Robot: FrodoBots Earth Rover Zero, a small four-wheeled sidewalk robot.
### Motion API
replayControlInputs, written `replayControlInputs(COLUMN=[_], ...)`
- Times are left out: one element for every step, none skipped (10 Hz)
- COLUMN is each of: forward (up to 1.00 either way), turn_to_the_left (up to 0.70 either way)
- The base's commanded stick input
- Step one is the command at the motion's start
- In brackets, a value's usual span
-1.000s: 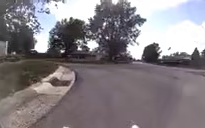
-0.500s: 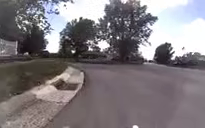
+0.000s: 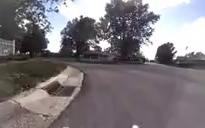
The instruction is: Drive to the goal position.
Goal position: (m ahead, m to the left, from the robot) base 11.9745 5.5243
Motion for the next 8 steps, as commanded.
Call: replayControlInputs(forward=[0.85,0.85,0.85,0.85,0.85,0.85,0.85,0.85], turn_to_the_left=[0.0,0.0,0.0,0.0,0.0,0.0,0.0,0.0])
